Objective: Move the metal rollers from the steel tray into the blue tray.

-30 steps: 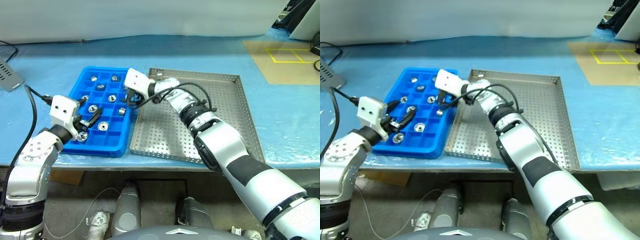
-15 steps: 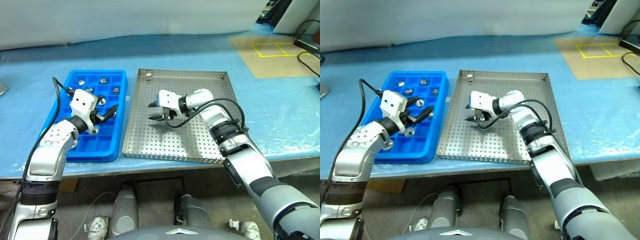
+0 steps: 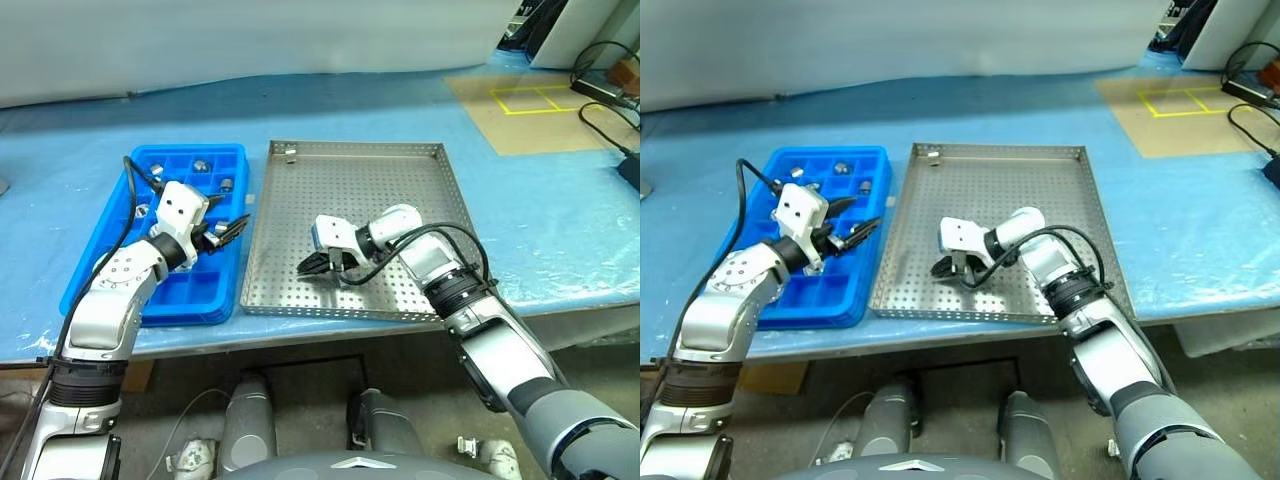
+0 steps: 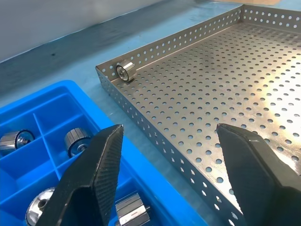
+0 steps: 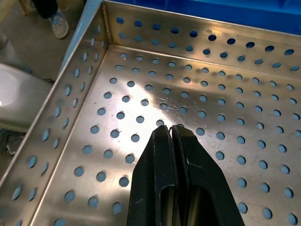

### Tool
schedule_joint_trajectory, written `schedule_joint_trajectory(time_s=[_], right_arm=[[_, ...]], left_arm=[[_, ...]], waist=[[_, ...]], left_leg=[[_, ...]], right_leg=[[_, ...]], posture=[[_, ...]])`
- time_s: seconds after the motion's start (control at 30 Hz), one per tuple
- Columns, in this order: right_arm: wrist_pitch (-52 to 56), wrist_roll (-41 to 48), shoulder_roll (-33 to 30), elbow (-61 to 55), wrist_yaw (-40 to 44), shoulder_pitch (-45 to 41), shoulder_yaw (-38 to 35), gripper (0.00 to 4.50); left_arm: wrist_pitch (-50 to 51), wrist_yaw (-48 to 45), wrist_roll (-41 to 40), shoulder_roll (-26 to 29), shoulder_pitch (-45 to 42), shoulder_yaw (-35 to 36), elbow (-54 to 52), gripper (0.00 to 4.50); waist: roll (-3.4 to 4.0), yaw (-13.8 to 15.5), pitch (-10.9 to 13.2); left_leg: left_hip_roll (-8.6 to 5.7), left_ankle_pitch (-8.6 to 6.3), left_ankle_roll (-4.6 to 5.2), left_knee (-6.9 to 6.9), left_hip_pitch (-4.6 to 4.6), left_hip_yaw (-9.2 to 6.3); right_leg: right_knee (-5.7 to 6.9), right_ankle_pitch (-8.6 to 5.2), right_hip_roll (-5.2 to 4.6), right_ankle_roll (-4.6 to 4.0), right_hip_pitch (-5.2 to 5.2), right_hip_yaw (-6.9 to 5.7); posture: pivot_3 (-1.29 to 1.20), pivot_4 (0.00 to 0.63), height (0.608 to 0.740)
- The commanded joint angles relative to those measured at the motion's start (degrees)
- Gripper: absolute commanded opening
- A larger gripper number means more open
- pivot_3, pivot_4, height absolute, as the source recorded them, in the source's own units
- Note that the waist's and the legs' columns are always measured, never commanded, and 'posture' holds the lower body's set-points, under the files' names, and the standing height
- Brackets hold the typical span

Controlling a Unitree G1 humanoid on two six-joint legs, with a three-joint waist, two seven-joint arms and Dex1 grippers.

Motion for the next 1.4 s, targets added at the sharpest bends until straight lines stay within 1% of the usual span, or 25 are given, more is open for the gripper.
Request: schedule_joint_trajectory(time_s=[0.03, 0.33, 0.6, 0.7, 0.83, 0.93, 1.13, 1.4], right_arm=[[-0.81, 0.67, 0.4, -0.32, 0.66, -0.97, 0.87, 0.06], [4.31, 0.71, -4.2, -1.65, 10.78, 2.25, 5.64, 0.06], [8.42, 2.06, -9.16, -7.73, 15.65, 4.19, 7.62, 0.06], [10.96, 3.13, -10.89, -10.65, 16.74, 5.13, 8.68, 0.06], [14.38, 8.22, -16.17, -15.05, 17.19, 5.69, 11.58, 0.06], [15.37, 10.66, -18.28, -16.75, 17.19, 5.87, 11.86, 0.06], [16.58, 13.14, -20.71, -20.91, 17.19, 7.56, 12.85, 0.06], [14.76, 14.65, -23.14, -21.16, 17.19, 9.82, 15.51, 0.06]], left_arm=[[-0.04, 0.39, -0.07, 0.08, 0.47, 0.31, -3.02, 3.36], [0.29, 1.24, 0.01, 0.08, 1.63, 0.77, -3.81, 3.36], [0.17, 1.54, 0.13, 0.02, 1.13, 0.6, -2.93, 3.36], [-0.07, 1.45, 0.3, 0.02, 0.82, 0.5, -2.26, 3.36], [-0.16, 1.24, 0.47, 0.07, 0.24, 0.36, -1.64, 3.36], [-0.23, 1.07, 0.51, 0.15, 0.18, 0.38, -1.52, 3.36], [0.15, 0.86, 0.38, 0.43, 0.62, 0.46, -2.2, 3.36], [0.66, 0.48, 0.38, 1.21, 0.85, 0.75, -2.73, 3.36]], waist=[[0.0, 0.1, 0.0], [0.0, 0.29, -0.01], [-0.01, 0.6, -0.04], [-0.02, 0.64, -0.04], [-0.01, 0.84, -0.05], [-0.02, 0.91, -0.06], [-0.02, 0.93, -0.06], [-0.02, 1.31, -0.06]], left_leg=[[-0.01, -0.01, 0.01, 0.01, -0.03, 0.01], [0.0, -0.03, 0.05, 0.02, -0.01, 0.01], [-0.01, -0.04, 0.06, 0.03, 0.04, 0.01], [-0.01, -0.04, 0.06, 0.03, 0.04, 0.0], [-0.02, -0.04, 0.06, 0.03, 0.06, 0.01], [-0.02, -0.05, 0.08, 0.03, 0.07, 0.01], [-0.02, -0.06, 0.1, 0.0, 0.04, 0.01], [-0.02, -0.07, 0.12, 0.0, 0.05, 0.02]], right_leg=[[-0.03, 0.0, 0.0, 0.0, 0.0, 0.0], [-0.04, 0.0, -0.01, 0.0, 0.05, -0.01], [-0.06, 0.0, -0.03, 0.0, 0.11, -0.01], [-0.06, 0.0, -0.03, 0.0, 0.11, 0.0], [-0.09, 0.0, -0.04, 0.01, 0.15, 0.0], [-0.11, 0.0, -0.04, 0.01, 0.17, 0.01], [-0.16, -0.01, -0.03, 0.01, 0.14, 0.0], [-0.17, -0.01, -0.03, 0.0, 0.13, 0.0]], posture=[[0.09, 0.15, 0.74], [0.11, 0.15, 0.74], [0.1, 0.15, 0.74], [0.1, 0.15, 0.74], [0.1, 0.15, 0.74], [0.1, 0.15, 0.74], [0.1, 0.15, 0.74], [0.11, 0.15, 0.74]])
